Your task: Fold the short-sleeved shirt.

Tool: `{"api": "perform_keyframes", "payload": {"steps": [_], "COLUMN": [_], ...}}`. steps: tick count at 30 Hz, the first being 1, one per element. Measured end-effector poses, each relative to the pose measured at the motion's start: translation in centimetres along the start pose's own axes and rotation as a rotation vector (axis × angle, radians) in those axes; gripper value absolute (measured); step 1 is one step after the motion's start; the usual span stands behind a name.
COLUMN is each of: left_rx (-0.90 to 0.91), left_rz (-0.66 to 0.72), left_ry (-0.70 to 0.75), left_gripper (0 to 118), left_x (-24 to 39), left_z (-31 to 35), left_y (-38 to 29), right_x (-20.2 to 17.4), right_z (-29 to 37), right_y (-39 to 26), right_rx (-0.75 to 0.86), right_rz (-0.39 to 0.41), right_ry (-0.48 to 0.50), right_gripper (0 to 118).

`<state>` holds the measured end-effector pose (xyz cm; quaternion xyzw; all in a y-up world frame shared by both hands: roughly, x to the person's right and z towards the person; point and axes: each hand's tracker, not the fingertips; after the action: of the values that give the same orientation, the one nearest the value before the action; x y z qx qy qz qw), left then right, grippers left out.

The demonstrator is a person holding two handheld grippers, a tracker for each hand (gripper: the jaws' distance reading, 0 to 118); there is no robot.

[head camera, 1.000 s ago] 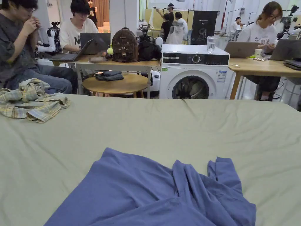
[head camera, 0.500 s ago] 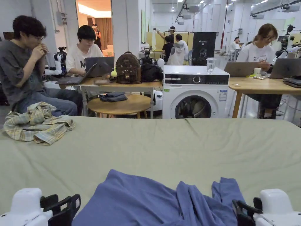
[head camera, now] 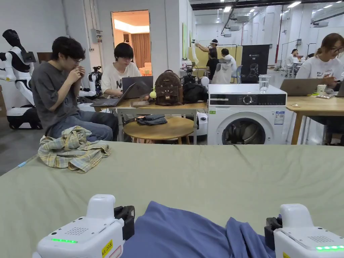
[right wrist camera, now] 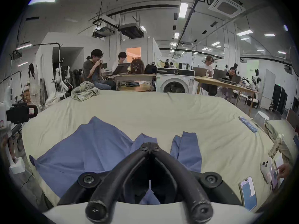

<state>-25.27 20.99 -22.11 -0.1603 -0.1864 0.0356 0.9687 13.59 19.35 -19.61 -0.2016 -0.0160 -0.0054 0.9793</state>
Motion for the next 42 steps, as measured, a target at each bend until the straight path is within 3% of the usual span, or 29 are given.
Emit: {"api": "perform_keyframes", "payload": {"steps": [5,6,7,8,10,17,21,23,24,26,28,32,33,34,35,36,38,42], "left_rx": [-0.069,-0.111,-0.150,-0.189,-0.245,-0.297,-0.378,-0.381,-0.373,-0.436,-0.449,-0.486,-0.487,-0.482,-0.483,-0.485,-0.493,-0.492], "left_rz": [0.094,0.118,0.156,0.182,0.225,0.459,0.492,0.420,0.410,0.328,0.404,0.315,0.314,0.273,0.269,0.268,0.302,0.308], "left_ry": [0.006,0.014,0.022,0.032,0.081,0.107,0.068,0.162,0.182,0.220,0.141,0.173,0.173,0.193,0.191,0.187,0.165,0.164], "left_gripper": [0,9,34,49,65,68,68,66,59,18,0,0,0,0,0,0,0,0], "left_x": [-4.2,-5.6,-7.3,-8.7,-10.4,-12.5,-11.7,-10.7,-10.5,-10.4,-10.6,-9.7,-9.4,-9.6,-9.7,-9.8,-9.3,-9.3], "left_z": [3.4,4.1,5.0,5.8,7.2,9.0,7.0,6.1,5.9,5.2,4.8,4.1,4.2,4.2,4.3,4.2,4.6,4.7], "left_y": [-1.2,-1.9,-2.8,-4.0,-6.1,-12.7,-14.7,-14.5,-14.2,-13.9,-14.1,-13.8,-13.8,-13.7,-13.7,-13.7,-13.5,-13.6], "right_x": [0.5,0.6,0.8,0.9,1.2,2.0,2.5,3.0,3.3,4.5,5.8,9.8,10.8,12.0,13.2,14.2,16.0,17.8], "right_z": [0.2,0.2,0.3,0.2,0.3,0.3,0.6,0.9,1.0,1.7,2.3,3.5,3.5,3.4,3.2,2.8,1.8,-1.4], "right_y": [-0.4,-0.6,-0.9,-1.1,-1.6,-2.2,-2.4,-2.5,-2.5,-2.4,-2.4,-2.4,-2.5,-2.7,-3.1,-3.6,-4.9,-7.5], "right_rx": [-0.015,-0.021,-0.026,-0.034,-0.037,-0.073,-0.089,-0.094,-0.096,-0.096,-0.103,-0.107,-0.119,-0.137,-0.159,-0.189,-0.255,-0.321], "right_rz": [-0.030,-0.042,-0.058,-0.072,-0.076,-0.102,-0.100,-0.096,-0.101,-0.126,-0.145,-0.205,-0.220,-0.234,-0.272,-0.316,-0.444,-0.613], "right_ry": [0.048,0.062,0.071,0.087,0.095,0.104,0.091,0.075,0.072,0.066,0.049,-0.007,-0.033,-0.052,-0.064,-0.066,-0.054,0.012], "right_gripper": [0,0,0,0,0,0,0,0,0,0,0,0,5,36,59,69,68,68]}}
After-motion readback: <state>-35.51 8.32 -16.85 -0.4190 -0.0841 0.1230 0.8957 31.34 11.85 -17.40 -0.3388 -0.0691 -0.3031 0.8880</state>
